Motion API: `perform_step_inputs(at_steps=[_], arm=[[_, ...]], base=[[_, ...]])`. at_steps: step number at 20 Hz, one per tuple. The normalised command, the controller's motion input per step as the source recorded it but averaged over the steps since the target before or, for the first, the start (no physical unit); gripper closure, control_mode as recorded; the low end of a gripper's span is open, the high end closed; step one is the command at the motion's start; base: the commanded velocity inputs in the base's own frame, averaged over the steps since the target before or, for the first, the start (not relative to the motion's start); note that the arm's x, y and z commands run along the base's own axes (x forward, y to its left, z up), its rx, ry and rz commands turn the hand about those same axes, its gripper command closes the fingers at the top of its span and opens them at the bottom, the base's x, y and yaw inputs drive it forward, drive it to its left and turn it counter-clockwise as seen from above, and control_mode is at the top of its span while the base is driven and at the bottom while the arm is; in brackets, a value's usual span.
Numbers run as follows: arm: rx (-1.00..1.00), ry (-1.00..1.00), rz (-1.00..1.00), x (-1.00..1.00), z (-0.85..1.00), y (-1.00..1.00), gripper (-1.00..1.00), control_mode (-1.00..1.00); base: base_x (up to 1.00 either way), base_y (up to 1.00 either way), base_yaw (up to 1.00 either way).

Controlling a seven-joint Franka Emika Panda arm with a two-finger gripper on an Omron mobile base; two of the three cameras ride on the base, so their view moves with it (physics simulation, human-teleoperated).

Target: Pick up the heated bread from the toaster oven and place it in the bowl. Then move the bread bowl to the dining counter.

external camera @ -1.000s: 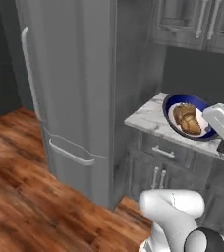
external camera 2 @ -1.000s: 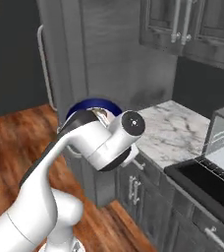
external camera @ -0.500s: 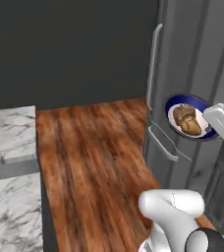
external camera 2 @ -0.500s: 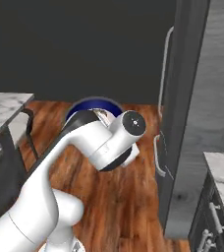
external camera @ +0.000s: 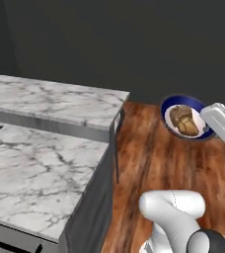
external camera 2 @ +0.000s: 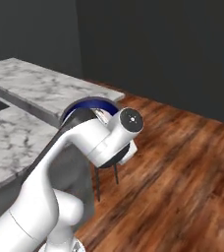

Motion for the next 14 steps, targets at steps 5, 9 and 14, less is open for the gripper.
perform_step_inputs(at_steps=[5, 9, 14], arm=[[0.0, 0.0, 0.0, 0.0, 0.0, 0.0, 1.0, 1.0], [0.0, 0.0, 0.0, 0.0, 0.0, 0.0, 1.0, 1.0], [0.0, 0.0, 0.0, 0.0, 0.0, 0.0, 1.0, 1.0]], base=[[0.87, -1.0, 0.4], [0.73, -0.98, 0.46], [0.33, -0.62, 0.78]])
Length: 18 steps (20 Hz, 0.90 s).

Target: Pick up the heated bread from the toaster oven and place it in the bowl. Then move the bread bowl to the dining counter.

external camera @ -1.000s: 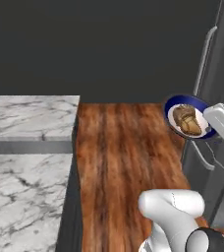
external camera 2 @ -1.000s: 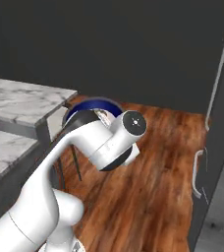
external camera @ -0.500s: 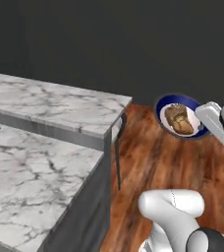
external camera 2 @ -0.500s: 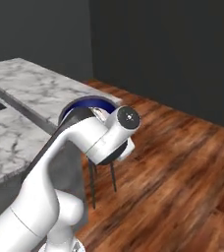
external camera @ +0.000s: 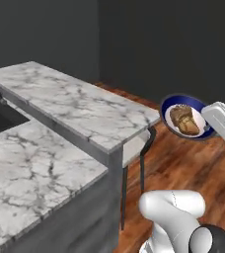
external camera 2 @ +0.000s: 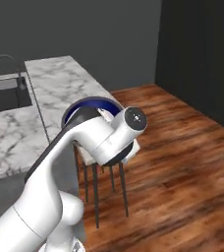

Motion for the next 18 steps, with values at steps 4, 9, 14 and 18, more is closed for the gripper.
perform_step_inputs(at_steps=[4, 9, 14, 18], arm=[[0.0, 0.0, 0.0, 0.0, 0.0, 0.0, 1.0, 1.0], [0.0, 0.0, 0.0, 0.0, 0.0, 0.0, 1.0, 1.0], [0.0, 0.0, 0.0, 0.0, 0.0, 0.0, 1.0, 1.0], [0.0, 0.0, 0.0, 0.0, 0.0, 0.0, 1.0, 1.0]], base=[[0.34, -0.78, 0.71], [0.35, -0.93, 0.49], [0.37, -0.26, 0.45], [0.36, -0.02, 0.18]])
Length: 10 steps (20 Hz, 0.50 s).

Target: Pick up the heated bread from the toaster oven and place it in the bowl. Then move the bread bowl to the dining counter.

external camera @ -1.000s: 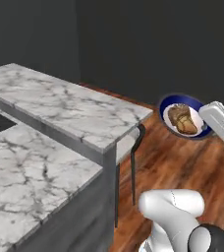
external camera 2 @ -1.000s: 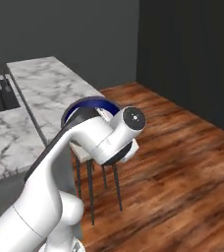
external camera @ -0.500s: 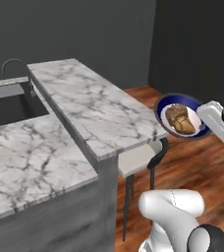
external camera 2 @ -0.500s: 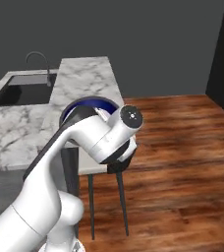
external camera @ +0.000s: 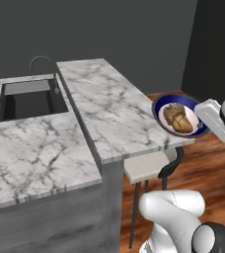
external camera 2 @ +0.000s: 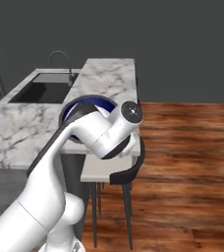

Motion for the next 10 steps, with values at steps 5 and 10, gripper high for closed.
perform_step_inputs(at_steps=[5, 10], arm=[[0.05, 0.16, -0.01, 0.59, -0.11, 0.04, 1.0, -1.0], [0.17, 0.4, 0.0, 1.0, -0.25, 0.0, 1.0, -1.0]], base=[[0.21, 0.0, 0.02], [0.0, 0.0, 0.0]])
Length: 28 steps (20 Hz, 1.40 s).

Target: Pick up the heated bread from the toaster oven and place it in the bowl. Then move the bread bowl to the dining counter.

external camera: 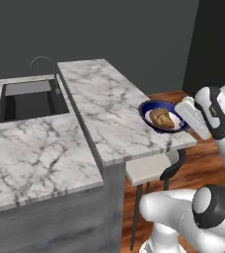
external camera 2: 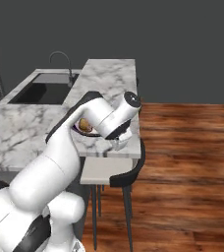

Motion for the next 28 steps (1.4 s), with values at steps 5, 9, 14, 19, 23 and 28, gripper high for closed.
perform_step_inputs(at_steps=[5, 9, 14, 19, 23, 28], arm=[[0.02, 0.06, 0.0, 1.0, -0.24, 0.02, 1.0, -1.0], [-0.15, 0.0, 0.0, 1.0, -0.45, 0.26, 1.0, -1.0], [-0.14, 0.0, -0.05, 1.0, -0.53, 0.48, 1.0, -1.0], [-0.02, -0.02, -0.07, 1.0, -0.53, 0.38, 1.0, -1.0], [0.01, 0.01, -0.03, 0.77, -0.31, 0.19, -1.0, -1.0], [0.0, -0.06, -0.02, -0.54, 0.65, 0.0, -1.0, -1.0]], base=[[0.0, 0.0, 0.0], [0.0, 0.0, 0.0], [0.0, 0.0, 0.0], [0.0, 0.0, 0.0], [0.0, 0.0, 0.0], [0.0, 0.0, 0.0]])
